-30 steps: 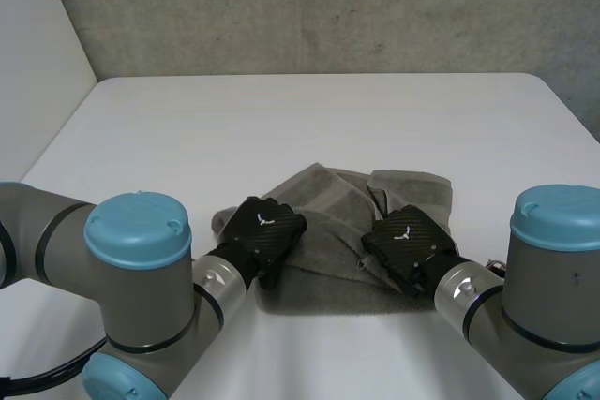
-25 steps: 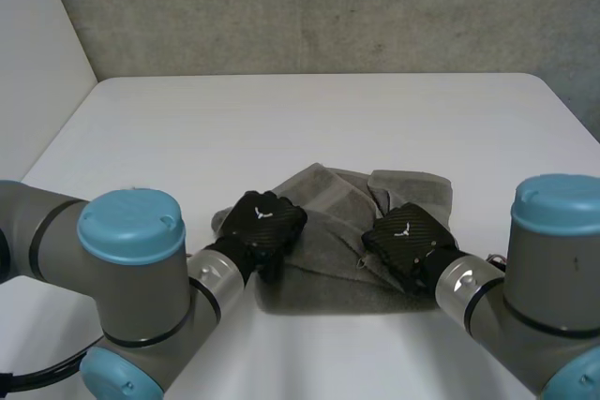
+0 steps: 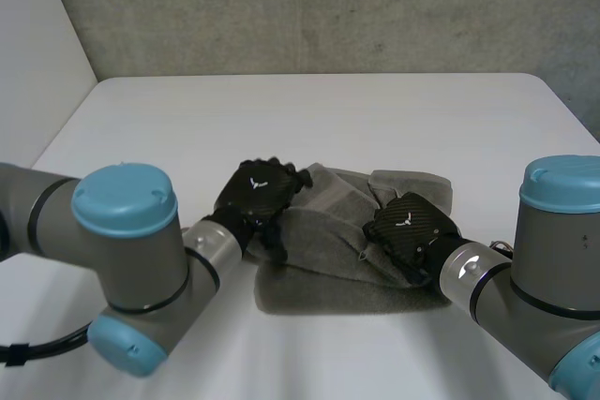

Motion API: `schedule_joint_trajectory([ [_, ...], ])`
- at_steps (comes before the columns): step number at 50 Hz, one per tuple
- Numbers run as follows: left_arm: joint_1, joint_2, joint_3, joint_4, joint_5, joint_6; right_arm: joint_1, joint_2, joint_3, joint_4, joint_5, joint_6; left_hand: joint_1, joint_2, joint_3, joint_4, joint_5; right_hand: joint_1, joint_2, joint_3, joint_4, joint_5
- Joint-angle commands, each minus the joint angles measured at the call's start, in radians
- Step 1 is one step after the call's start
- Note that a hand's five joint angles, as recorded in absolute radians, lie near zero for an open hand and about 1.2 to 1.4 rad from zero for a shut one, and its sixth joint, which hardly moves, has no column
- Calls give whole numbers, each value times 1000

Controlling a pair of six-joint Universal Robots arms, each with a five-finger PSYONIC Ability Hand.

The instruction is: Fold the towel.

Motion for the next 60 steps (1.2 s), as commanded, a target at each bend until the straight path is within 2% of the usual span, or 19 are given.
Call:
schedule_joint_trajectory([
  [1,21,-105,136,-10,-2,2,1,-1,6,0,-1,-1,-179,-187,-173,-182,-339,63,83,44,44,64],
  [6,23,-172,198,-25,0,13,-1,4,1,-1,-1,-1,-138,-146,-132,-141,-298,63,83,44,44,64],
  [17,21,-268,251,-64,3,154,-56,21,-66,2,-2,-1,402,395,408,399,243,63,83,44,44,64],
  [19,21,-269,256,-67,3,173,-61,30,-85,0,1,-3,549,541,555,546,389,63,83,44,44,64],
  [21,21,-263,270,-61,-5,185,-61,50,-134,-9,1,-3,858,851,865,855,699,63,83,44,44,64],
  [25,23,-252,313,-56,-23,183,-58,65,-197,-64,4,-3,957,949,963,953,797,63,83,44,44,64],
  [30,53,-231,448,5,-163,176,-47,79,-284,-306,15,2,957,949,963,953,797,63,83,44,44,64],
  [32,82,-182,495,100,-266,150,-47,76,-284,-575,24,14,957,949,963,953,797,63,83,44,44,64],
  [33,82,-182,495,100,-267,150,-47,76,-284,-576,24,14,957,949,963,953,797,63,83,44,44,64],
  [35,98,-108,485,209,-317,89,-47,65,-266,-806,47,20,957,949,963,953,797,63,83,44,44,64],
  [38,104,-71,463,246,-319,53,-44,56,-252,-846,53,24,957,949,963,953,797,63,83,44,44,64],
  [41,115,-2,382,252,-315,4,-38,31,-252,-770,51,31,957,949,963,953,797,63,83,44,44,64],
  [44,119,44,267,240,-313,-10,-34,24,-254,-593,38,39,957,949,963,953,797,63,83,44,44,64],
  [46,115,71,135,191,-311,-8,-30,30,-252,-384,-10,33,957,949,963,953,797,63,83,44,44,64],
  [49,113,87,70,156,-311,-7,-30,33,-244,-279,-44,34,957,949,963,953,797,63,83,44,44,64],
  [51,112,130,-49,76,-310,-7,-30,36,-234,-93,-131,25,957,949,963,953,797,63,83,44,44,64],
  [52,112,130,-49,76,-310,-7,-30,36,-234,-92,-131,25,957,949,963,953,797,63,83,44,44,64],
  [54,113,163,-156,7,-308,-8,-34,36,-205,55,-252,-7,957,949,963,953,797,63,83,44,44,64],
  [60,125,200,-273,-76,-308,-4,-42,33,-185,207,-347,-78,957,949,963,953,797,63,83,44,44,64],
])
